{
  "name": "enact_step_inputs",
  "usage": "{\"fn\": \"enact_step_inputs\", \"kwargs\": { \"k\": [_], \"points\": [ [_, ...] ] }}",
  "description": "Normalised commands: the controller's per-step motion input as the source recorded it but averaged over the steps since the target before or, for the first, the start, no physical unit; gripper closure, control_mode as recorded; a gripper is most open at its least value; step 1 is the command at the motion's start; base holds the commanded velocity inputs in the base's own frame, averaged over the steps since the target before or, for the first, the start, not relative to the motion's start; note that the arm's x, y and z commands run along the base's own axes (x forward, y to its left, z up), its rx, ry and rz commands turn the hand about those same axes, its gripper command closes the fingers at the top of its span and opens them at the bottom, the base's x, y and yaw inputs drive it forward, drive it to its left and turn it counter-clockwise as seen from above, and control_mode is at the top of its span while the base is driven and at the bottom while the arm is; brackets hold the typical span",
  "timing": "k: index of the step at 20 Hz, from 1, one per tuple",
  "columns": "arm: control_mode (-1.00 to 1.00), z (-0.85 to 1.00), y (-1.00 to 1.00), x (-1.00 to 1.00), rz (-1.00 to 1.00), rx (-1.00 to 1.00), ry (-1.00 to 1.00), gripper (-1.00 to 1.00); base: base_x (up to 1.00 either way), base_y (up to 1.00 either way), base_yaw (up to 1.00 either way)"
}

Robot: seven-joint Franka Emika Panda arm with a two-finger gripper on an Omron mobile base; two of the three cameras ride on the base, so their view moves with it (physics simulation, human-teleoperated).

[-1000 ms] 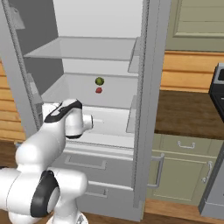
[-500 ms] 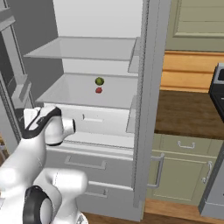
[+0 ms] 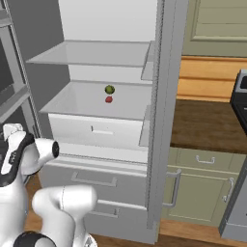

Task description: Take the strawberry from the fridge and place it on top of the pancake, located on the dining counter.

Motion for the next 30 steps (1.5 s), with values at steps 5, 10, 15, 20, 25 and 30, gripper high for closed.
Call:
{"fn": "enact_step_inputs", "kwargs": {
  "k": [5, 10, 15, 20, 25, 30],
  "points": [
    [-1.0, 0.0, 0.43, -0.04, -0.06, 0.0, -0.24, -1.0, 0.0, 0.0, 0.0],
    [-1.0, 0.0, 0.16, 0.0, 0.0, 0.0, -0.15, -1.0, 0.0, 0.0, 0.0],
    [-1.0, 0.26, -0.23, 0.07, 0.0, 0.0, -0.04, -1.0, 0.0, 0.0, 0.0],
    [-1.0, 0.37, -0.86, 0.14, 0.0, 0.0, 0.03, -1.0, 0.0, 0.0, 0.0],
    [-1.0, 0.09, -0.96, 0.37, 0.0, -0.2, 0.08, -1.0, 0.0, 0.0, 0.0],
    [-1.0, 0.0, -0.83, 0.31, 0.0, -0.59, 0.02, -1.0, 0.0, 0.0, 0.0]
  ]
}}
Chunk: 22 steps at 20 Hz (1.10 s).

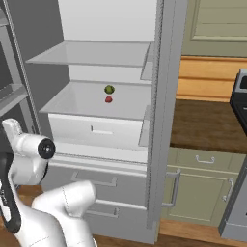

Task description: Take the strawberry from the fridge and place it on top of the pancake, located on the dining counter.

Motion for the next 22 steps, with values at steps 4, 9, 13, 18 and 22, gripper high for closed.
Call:
{"fn": "enact_step_inputs", "kwargs": {
  "k": [4, 9, 13, 18, 22],
  "points": [
    [-1.0, -0.13, -0.92, 0.47, 0.0, -0.65, 0.0, -1.0, 0.0, 0.0, 0.0],
    [-1.0, -0.07, -1.0, 0.75, 0.03, -0.47, 0.0, -1.0, 0.0, 0.0, 0.0],
    [-1.0, -0.26, -0.92, 0.79, 0.15, -0.55, 0.01, -1.0, 0.0, 0.0, 0.0],
    [-1.0, -0.28, -0.77, 0.44, 0.17, -0.69, 0.01, -1.0, 0.0, 0.0, 0.0],
    [-1.0, -0.06, -0.47, -0.04, -0.01, -0.56, 0.25, -1.0, 0.0, 0.0, 0.0]
  ]
}}
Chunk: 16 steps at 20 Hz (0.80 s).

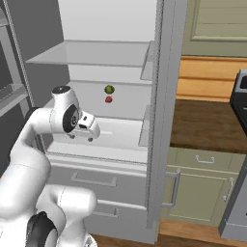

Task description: Take the strawberry from the fridge and place it on top of the pancake, located on the dining counter.

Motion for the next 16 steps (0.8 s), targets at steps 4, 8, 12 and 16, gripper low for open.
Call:
{"fn": "enact_step_inputs", "kwargs": {
  "k": [4, 8, 12, 16],
  "points": [
    [-1.0, -0.03, -0.09, -0.51, -0.15, -0.11, 0.09, -1.0, 0.0, 0.0, 0.0],
    [-1.0, 0.0, -0.24, -0.62, -0.06, 0.24, -0.05, -1.0, 0.0, 0.0, 0.0],
    [-1.0, 0.0, -0.06, -0.48, 0.1, 0.24, 0.0, -1.0, 0.0, 0.0, 0.0],
    [-1.0, 0.0, -0.01, -0.35, 0.03, 0.02, 0.0, -1.0, 0.0, 0.0, 0.0]
  ]
}}
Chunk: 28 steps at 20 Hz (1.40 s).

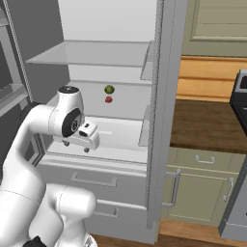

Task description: Take the strawberry from the fridge and place it on top of the pancake, located on the dining counter.

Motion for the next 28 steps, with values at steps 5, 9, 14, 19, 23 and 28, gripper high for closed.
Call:
{"fn": "enact_step_inputs", "kwargs": {
  "k": [5, 9, 14, 19, 23, 28],
  "points": [
    [-1.0, -0.03, 0.03, -0.29, 0.04, -0.05, 0.01, -1.0, 0.0, 0.0, 0.0],
    [-1.0, -0.13, -0.01, -0.29, 0.01, -0.06, 0.01, -1.0, 0.0, 0.0, 0.0],
    [-1.0, -0.37, 0.0, -0.17, 0.02, -0.05, 0.0, -1.0, 0.0, 0.0, 0.0],
    [-1.0, -0.32, -0.03, -0.08, 0.03, 0.0, 0.0, -1.0, 0.0, 0.0, 0.0],
    [-1.0, 0.0, 0.0, -0.03, 0.02, 0.0, 0.0, -1.0, 0.0, 0.0, 0.0],
    [-1.0, 0.0, 0.0, 0.0, 0.0, 0.0, 0.0, -1.0, 0.0, 0.0, 0.0]
  ]
}}
